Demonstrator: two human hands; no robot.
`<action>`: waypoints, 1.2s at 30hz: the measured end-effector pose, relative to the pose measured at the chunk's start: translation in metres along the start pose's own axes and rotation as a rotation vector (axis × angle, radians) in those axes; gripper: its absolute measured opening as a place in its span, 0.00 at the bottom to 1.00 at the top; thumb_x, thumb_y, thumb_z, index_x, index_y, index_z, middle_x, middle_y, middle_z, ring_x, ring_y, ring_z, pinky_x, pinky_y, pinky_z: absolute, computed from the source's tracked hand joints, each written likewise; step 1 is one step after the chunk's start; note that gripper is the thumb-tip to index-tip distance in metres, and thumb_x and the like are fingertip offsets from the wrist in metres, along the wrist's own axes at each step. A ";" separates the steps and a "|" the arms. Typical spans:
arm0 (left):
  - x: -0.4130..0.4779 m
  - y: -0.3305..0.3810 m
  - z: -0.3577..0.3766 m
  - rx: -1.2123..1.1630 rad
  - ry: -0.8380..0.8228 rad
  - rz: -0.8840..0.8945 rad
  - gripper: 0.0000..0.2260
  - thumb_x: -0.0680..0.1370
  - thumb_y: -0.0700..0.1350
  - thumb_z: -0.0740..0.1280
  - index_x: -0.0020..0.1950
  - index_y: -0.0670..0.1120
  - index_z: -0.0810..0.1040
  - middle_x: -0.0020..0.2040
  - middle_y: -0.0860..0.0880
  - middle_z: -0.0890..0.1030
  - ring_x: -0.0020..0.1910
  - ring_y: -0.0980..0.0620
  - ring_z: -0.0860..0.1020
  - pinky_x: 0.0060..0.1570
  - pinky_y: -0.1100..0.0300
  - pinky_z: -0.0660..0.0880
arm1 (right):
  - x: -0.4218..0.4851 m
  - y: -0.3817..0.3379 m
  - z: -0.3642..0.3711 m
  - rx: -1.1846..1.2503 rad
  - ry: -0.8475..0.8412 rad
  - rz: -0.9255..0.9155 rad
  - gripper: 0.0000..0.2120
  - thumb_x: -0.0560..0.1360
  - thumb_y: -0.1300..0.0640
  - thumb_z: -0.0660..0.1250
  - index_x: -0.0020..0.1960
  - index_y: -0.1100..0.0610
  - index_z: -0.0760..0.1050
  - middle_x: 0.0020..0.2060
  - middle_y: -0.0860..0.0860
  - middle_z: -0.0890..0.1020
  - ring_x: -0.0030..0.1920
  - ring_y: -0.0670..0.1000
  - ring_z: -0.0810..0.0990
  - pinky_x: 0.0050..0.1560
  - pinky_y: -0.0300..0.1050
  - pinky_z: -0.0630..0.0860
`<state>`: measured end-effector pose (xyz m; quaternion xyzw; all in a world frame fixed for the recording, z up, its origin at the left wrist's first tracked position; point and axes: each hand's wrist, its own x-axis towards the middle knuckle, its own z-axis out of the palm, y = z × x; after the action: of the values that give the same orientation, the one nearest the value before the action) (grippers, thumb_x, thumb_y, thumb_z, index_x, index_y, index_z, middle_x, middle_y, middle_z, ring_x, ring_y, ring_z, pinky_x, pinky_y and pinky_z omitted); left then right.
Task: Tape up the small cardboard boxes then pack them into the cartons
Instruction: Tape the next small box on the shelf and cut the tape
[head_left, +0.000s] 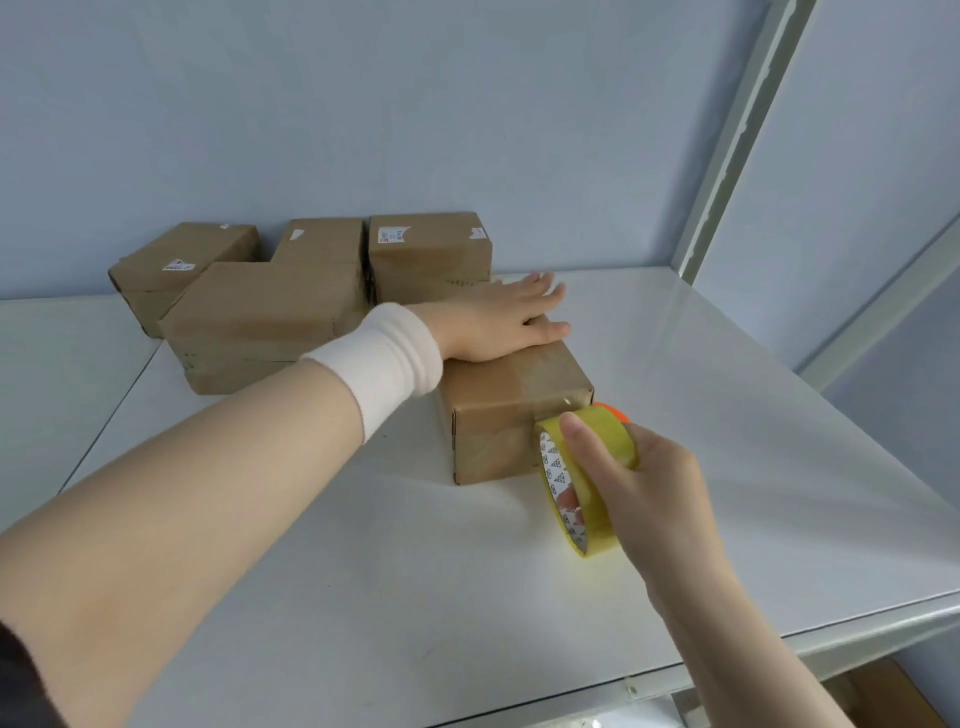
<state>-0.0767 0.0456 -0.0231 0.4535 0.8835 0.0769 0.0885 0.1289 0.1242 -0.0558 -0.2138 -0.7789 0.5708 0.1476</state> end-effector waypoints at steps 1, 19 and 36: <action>0.001 0.000 -0.003 0.036 -0.053 -0.012 0.28 0.81 0.58 0.47 0.77 0.48 0.42 0.77 0.51 0.40 0.75 0.56 0.39 0.73 0.57 0.40 | 0.002 0.000 0.001 0.007 -0.001 -0.003 0.16 0.71 0.43 0.66 0.36 0.55 0.77 0.21 0.46 0.80 0.21 0.40 0.75 0.23 0.30 0.68; -0.007 0.029 0.004 0.081 -0.063 0.122 0.25 0.82 0.56 0.45 0.77 0.50 0.48 0.78 0.51 0.44 0.75 0.55 0.37 0.73 0.53 0.36 | 0.021 -0.005 0.008 0.072 -0.039 0.023 0.17 0.72 0.43 0.66 0.36 0.57 0.77 0.23 0.50 0.81 0.23 0.43 0.77 0.27 0.35 0.70; 0.007 -0.003 -0.014 0.031 0.037 -0.139 0.26 0.82 0.56 0.44 0.77 0.46 0.47 0.78 0.46 0.42 0.76 0.51 0.39 0.72 0.51 0.38 | 0.033 -0.007 0.013 0.144 -0.040 0.058 0.15 0.72 0.45 0.67 0.36 0.56 0.77 0.22 0.50 0.80 0.21 0.42 0.76 0.22 0.30 0.67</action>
<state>-0.0865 0.0486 -0.0112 0.3907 0.9155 0.0651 0.0703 0.0929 0.1286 -0.0537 -0.2135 -0.7322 0.6335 0.1305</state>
